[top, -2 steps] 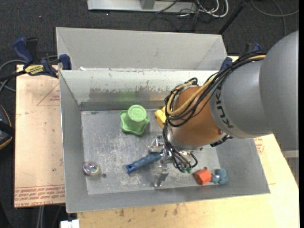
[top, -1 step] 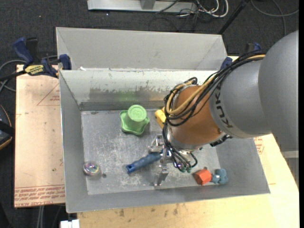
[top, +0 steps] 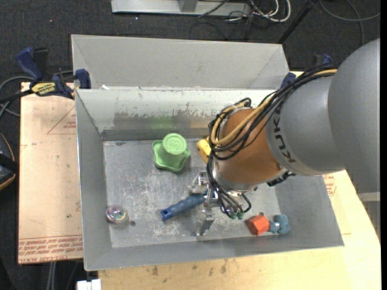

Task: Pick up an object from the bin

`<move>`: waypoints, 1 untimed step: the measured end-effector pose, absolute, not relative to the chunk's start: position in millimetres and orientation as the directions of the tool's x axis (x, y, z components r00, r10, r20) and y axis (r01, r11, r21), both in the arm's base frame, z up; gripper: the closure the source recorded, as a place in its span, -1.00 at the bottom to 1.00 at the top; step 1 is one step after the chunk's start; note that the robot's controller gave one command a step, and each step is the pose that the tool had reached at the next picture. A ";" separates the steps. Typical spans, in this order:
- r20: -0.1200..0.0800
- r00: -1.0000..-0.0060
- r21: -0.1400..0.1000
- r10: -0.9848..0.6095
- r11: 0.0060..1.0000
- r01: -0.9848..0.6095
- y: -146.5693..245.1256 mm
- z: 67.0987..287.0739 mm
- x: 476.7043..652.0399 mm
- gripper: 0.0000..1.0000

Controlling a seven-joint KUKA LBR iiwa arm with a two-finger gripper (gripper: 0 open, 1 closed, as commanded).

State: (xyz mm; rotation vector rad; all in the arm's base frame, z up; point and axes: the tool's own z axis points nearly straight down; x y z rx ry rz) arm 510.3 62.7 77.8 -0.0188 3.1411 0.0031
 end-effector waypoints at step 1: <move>0.000 -1.000 0.002 -0.010 1.000 -0.010 63.1 78.1 510.5 -1.00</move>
Offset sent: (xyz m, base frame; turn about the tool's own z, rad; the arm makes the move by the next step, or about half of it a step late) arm 0.0000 0.0000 0.0000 0.0000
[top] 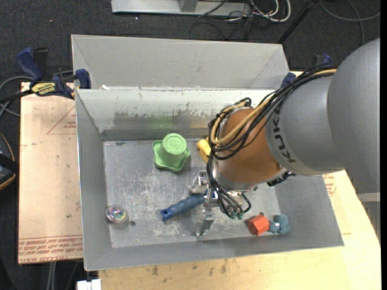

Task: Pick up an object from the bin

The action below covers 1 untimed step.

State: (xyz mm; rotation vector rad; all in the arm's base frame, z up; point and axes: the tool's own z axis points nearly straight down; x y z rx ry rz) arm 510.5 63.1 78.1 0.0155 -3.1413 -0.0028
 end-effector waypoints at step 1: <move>-0.008 -1.000 0.003 -0.010 1.000 -0.010 63.4 80.4 513.1 1.00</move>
Offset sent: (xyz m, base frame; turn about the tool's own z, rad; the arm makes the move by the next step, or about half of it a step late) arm 0.0000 0.0000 0.0000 0.0000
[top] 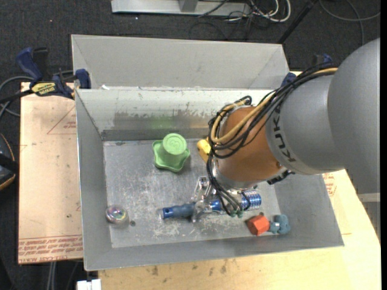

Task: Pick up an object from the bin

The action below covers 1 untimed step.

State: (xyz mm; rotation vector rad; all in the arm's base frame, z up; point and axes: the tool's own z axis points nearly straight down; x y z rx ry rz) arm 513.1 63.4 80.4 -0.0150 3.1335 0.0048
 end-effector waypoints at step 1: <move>-0.004 -1.000 0.002 -0.008 1.000 -0.008 63.7 127.4 514.2 1.00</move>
Offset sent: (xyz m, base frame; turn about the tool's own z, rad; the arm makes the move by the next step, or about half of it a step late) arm 0.0001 0.0000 0.0451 0.0000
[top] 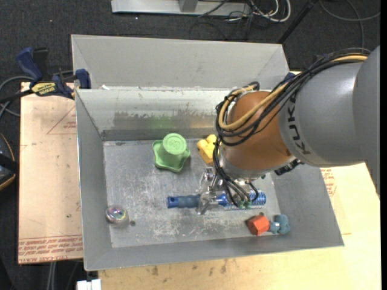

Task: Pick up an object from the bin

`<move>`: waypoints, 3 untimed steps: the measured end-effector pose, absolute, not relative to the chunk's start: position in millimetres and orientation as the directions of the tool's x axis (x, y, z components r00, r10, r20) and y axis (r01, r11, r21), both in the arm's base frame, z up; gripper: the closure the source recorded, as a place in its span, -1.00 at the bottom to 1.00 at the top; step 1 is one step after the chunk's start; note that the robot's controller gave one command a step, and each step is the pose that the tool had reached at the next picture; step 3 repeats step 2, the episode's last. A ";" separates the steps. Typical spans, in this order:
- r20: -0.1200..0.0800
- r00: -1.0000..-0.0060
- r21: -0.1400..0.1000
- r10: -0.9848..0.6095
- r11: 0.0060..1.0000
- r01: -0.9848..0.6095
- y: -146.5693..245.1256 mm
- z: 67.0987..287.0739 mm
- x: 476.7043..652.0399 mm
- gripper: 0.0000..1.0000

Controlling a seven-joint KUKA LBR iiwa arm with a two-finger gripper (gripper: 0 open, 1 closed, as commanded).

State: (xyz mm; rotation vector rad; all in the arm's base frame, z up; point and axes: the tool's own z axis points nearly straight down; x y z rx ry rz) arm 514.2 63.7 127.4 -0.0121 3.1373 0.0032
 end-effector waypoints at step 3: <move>-0.002 -1.000 0.002 -0.004 1.000 -0.004 63.8 148.2 514.4 1.00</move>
Offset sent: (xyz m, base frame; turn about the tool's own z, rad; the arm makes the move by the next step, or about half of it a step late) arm -0.0001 -0.0001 0.0015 0.0000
